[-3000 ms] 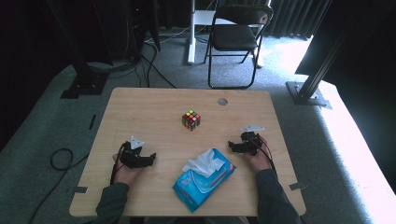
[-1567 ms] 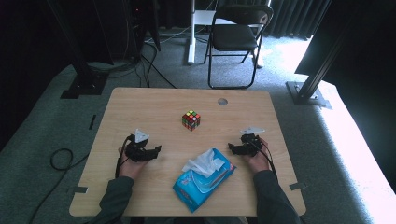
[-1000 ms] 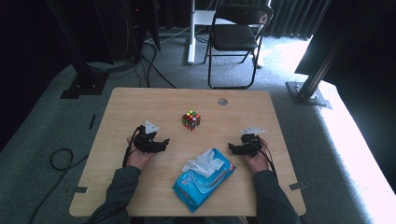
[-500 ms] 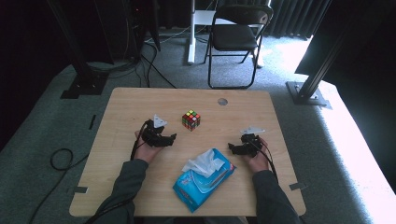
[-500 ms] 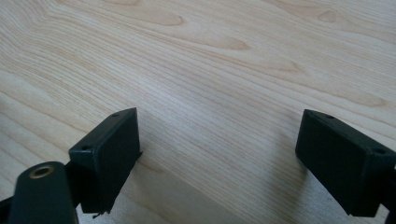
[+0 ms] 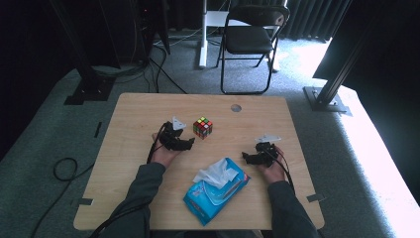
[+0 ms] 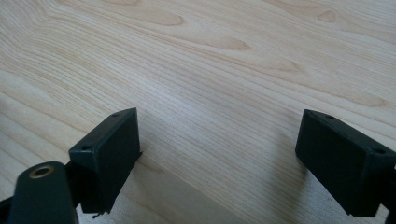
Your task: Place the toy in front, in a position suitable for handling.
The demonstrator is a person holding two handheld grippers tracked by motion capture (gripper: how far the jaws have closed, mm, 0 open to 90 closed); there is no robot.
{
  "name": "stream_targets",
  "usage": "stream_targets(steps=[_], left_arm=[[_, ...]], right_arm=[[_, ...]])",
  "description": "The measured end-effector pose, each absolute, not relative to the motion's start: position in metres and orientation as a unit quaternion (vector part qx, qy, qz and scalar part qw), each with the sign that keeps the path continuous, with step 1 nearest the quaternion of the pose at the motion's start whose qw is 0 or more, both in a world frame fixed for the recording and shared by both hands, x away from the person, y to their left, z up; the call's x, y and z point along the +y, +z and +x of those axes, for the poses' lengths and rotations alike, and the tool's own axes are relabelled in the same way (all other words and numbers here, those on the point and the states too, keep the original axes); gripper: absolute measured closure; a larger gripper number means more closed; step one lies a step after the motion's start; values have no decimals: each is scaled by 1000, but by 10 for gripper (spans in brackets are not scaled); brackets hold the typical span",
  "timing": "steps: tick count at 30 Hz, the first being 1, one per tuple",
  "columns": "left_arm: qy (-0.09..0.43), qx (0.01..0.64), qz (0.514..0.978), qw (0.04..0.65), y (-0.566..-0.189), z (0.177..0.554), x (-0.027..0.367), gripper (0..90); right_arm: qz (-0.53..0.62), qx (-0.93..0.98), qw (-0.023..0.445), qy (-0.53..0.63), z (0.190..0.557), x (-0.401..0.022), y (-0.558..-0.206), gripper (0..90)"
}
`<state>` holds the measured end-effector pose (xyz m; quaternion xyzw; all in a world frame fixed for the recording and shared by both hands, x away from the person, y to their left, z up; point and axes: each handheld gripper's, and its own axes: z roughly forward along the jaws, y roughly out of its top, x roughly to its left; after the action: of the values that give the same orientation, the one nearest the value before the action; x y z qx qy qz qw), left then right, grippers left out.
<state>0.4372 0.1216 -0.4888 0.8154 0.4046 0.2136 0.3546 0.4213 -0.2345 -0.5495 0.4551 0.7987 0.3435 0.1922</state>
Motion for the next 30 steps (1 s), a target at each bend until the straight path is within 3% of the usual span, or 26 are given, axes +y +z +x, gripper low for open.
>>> stream_targets(steps=[21, 30], left_arm=[[213, 394, 819, 357, -494, 465, 96, 256], [211, 400, 814, 365, -501, 479, 79, 210]], right_arm=[[455, 799, 192, 344, 421, -234, -549, 134], [455, 799, 192, 344, 421, -234, -549, 136]])
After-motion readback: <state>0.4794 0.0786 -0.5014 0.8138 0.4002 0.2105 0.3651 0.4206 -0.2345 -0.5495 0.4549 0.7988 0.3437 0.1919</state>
